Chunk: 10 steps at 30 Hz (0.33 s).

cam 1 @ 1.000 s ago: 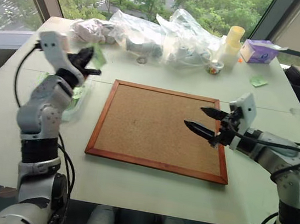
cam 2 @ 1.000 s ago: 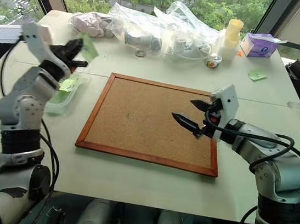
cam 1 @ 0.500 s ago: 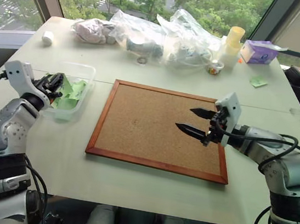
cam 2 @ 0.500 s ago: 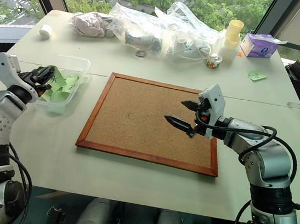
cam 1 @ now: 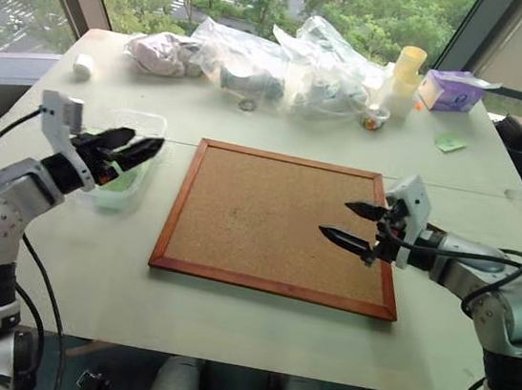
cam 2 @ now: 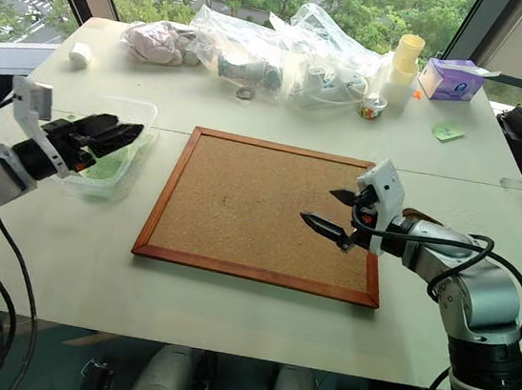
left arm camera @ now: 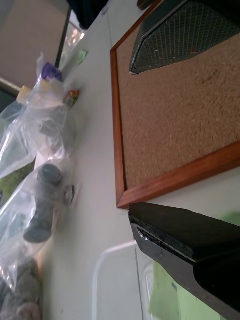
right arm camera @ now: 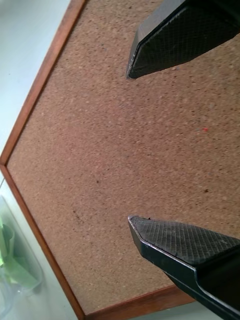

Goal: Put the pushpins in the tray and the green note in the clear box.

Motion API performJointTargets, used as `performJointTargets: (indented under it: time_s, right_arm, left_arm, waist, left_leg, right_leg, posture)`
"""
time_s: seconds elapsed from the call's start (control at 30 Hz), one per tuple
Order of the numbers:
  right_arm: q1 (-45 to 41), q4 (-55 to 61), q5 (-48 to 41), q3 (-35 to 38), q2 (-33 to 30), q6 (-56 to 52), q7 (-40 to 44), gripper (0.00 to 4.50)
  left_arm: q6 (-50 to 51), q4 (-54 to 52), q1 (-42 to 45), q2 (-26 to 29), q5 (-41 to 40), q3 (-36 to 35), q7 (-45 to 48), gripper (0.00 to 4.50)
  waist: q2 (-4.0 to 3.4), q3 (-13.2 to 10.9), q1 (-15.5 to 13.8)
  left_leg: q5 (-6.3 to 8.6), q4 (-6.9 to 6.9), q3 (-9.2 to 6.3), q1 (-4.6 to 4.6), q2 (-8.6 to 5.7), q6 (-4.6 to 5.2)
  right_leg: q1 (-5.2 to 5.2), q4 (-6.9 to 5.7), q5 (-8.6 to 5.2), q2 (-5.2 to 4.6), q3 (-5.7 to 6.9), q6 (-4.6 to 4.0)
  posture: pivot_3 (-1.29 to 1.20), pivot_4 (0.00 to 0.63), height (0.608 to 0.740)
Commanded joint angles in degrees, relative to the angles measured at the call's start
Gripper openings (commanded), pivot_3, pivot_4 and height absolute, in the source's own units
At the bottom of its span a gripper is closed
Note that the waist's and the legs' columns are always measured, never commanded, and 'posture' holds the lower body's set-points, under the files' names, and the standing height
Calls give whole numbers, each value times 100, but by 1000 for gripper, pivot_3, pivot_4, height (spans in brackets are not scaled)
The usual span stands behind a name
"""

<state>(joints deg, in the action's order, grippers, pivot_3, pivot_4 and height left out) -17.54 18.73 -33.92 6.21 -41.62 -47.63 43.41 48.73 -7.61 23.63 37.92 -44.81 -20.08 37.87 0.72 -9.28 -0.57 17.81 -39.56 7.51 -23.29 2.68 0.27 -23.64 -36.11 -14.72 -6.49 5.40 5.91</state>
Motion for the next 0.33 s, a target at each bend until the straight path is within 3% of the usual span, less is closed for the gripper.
performJointTargets:
  time_s: [0.03,0.33]
  right_arm:
    - [18,278,-119,273,-110,30,11,4500]
    - [297,483,-139,365,-201,-27,33,4500]
  left_arm:
    - [58,-500,110,115,-139,406,385,4486]
    - [-410,-727,-350,153,440,1413,1049,4486]
  waist:
    - [0,0,0]
    - [-1,1,5]
  left_leg:
    - [0,0,0,0,0,0]
    - [0,0,1,1,0,0]
  right_leg:
    - [0,0,0,1,0,0]
    - [-1,0,0,2,-1,0]
  posture:
    - [0,150,740]
    - [0,150,740]
